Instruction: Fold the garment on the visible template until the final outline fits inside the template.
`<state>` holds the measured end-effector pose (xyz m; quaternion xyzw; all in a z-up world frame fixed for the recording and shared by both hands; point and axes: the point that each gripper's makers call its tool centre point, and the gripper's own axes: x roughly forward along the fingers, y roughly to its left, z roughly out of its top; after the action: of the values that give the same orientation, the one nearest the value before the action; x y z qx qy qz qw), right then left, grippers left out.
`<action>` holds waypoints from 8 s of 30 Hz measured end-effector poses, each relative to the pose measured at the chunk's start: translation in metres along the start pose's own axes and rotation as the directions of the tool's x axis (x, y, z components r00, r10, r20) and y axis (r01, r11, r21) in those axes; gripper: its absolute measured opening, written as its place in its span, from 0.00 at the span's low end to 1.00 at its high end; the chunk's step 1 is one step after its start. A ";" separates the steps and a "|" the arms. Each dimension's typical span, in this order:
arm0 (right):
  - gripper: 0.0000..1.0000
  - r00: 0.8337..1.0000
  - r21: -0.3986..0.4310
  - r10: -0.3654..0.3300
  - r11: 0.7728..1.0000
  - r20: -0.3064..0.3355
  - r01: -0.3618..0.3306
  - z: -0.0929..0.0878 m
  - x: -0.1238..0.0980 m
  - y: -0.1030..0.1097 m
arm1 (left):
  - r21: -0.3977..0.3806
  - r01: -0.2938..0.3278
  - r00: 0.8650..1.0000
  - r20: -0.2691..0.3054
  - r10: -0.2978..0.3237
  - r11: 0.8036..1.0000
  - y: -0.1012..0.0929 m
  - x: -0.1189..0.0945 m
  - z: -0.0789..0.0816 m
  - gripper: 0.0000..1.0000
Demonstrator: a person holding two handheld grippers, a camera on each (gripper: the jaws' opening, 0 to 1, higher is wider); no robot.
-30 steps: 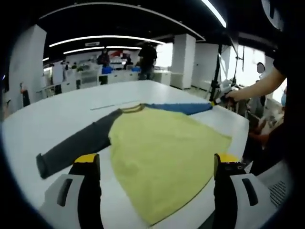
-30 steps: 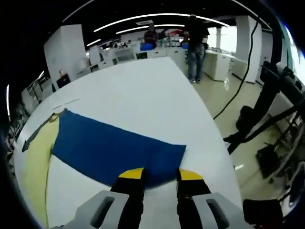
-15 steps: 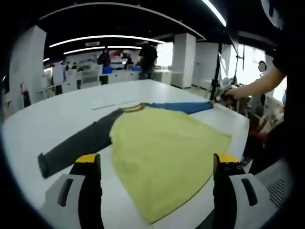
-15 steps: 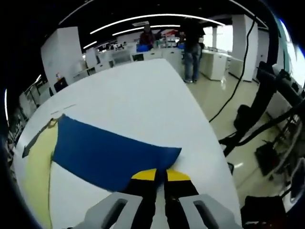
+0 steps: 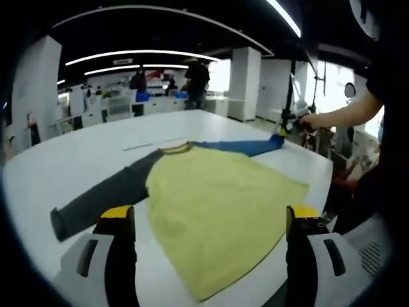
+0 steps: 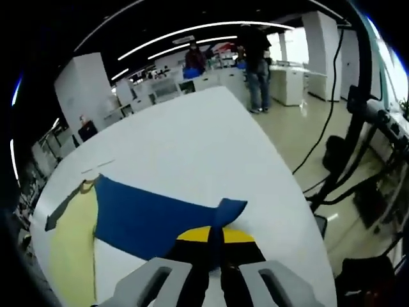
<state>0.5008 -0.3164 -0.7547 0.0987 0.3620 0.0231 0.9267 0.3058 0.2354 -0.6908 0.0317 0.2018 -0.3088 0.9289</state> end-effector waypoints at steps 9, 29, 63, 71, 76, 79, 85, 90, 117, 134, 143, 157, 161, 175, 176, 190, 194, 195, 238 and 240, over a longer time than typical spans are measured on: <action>0.00 1.000 -0.031 -0.004 1.000 -0.018 0.003 -0.003 -0.006 0.024 | 0.016 -0.005 1.000 0.009 0.005 1.000 0.001 -0.006 0.004 0.97; 0.00 0.998 -0.063 0.064 0.996 -0.008 -0.065 -0.005 -0.014 0.104 | 0.060 -0.007 1.000 0.015 0.006 0.998 0.007 -0.009 0.008 0.99; 0.00 0.987 -0.176 0.161 0.971 -0.015 -0.161 -0.009 0.008 0.218 | 0.053 -0.006 1.000 0.018 0.005 0.999 0.005 -0.011 0.005 0.99; 0.00 0.980 -0.184 0.196 0.963 -0.025 -0.197 -0.014 0.013 0.242 | 0.061 -0.002 1.000 0.007 0.001 0.998 0.002 -0.011 0.002 0.99; 0.00 0.975 -0.200 0.218 0.955 -0.035 -0.221 -0.016 0.018 0.260 | 0.063 -0.004 1.000 0.002 0.004 0.998 0.003 -0.011 0.000 0.99; 0.00 0.973 -0.207 0.226 0.951 -0.043 -0.230 -0.018 0.020 0.268 | 0.065 -0.005 1.000 -0.001 0.005 0.998 0.004 -0.011 -0.001 0.99; 0.00 0.966 -0.213 0.254 0.942 -0.057 -0.260 -0.018 0.027 0.284 | 0.065 -0.004 1.000 -0.004 0.004 0.998 0.004 -0.011 -0.003 0.99; 0.00 0.960 -0.232 0.273 0.931 -0.067 -0.281 -0.021 0.029 0.304 | 0.065 -0.004 1.000 -0.011 0.004 0.998 0.004 -0.012 -0.005 0.99; 0.00 0.927 -0.290 0.343 0.881 -0.149 -0.373 -0.035 0.043 0.387 | 0.064 -0.011 1.000 -0.022 0.012 0.998 0.008 -0.015 -0.011 0.98; 0.00 0.891 -0.312 0.412 0.835 -0.191 -0.453 -0.040 0.060 0.439 | 0.057 -0.034 0.999 -0.024 0.036 0.998 0.012 -0.020 -0.016 0.98; 0.00 0.867 -0.327 0.452 0.803 -0.209 -0.498 -0.044 0.057 0.469 | 0.060 -0.047 0.999 -0.024 0.048 0.997 0.016 -0.022 -0.017 0.98; 0.00 0.831 -0.332 0.502 0.762 -0.240 -0.556 -0.055 0.050 0.504 | 0.058 -0.053 0.998 -0.030 0.055 0.997 0.019 -0.024 -0.022 0.98; 0.00 0.824 -0.344 0.509 0.749 -0.247 -0.566 -0.058 0.048 0.512 | 0.057 -0.054 0.998 -0.030 0.055 0.997 0.020 -0.024 -0.023 0.98; 0.00 0.790 -0.373 0.544 0.697 -0.283 -0.613 -0.071 0.047 0.536 | 0.054 -0.058 0.997 -0.041 0.060 0.997 0.022 -0.025 -0.025 0.98; 0.00 0.790 -0.375 0.542 0.696 -0.287 -0.613 -0.073 0.047 0.536 | 0.054 -0.059 0.997 -0.042 0.061 0.997 0.022 -0.025 -0.026 0.98; 0.03 0.773 -0.345 0.541 0.694 -0.331 -0.632 -0.097 0.059 0.540 | 0.065 -0.065 0.997 -0.042 0.068 0.996 0.026 -0.027 -0.025 0.98; 0.08 0.761 -0.345 0.571 0.679 -0.307 -0.648 -0.089 0.051 0.543 | 0.068 -0.068 0.997 -0.036 0.071 0.995 0.027 -0.027 -0.024 0.99; 0.12 0.764 -0.356 0.570 0.676 -0.302 -0.645 -0.087 0.051 0.542 | 0.070 -0.070 0.997 -0.035 0.073 0.995 0.027 -0.027 -0.023 0.99; 0.39 0.931 -0.431 0.331 0.825 -0.155 -0.365 -0.045 0.029 0.306 | 0.084 -0.098 0.995 0.013 0.097 0.992 0.029 -0.027 -0.005 0.99; 0.35 0.934 -0.440 0.325 0.824 -0.151 -0.358 -0.045 0.028 0.298 | 0.085 -0.098 0.995 0.014 0.098 0.991 0.029 -0.027 -0.004 0.99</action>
<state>0.4998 -0.0140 -0.7464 -0.0614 0.3546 0.2768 0.8910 0.3014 0.2743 -0.6857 0.0801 0.1821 -0.2713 0.9417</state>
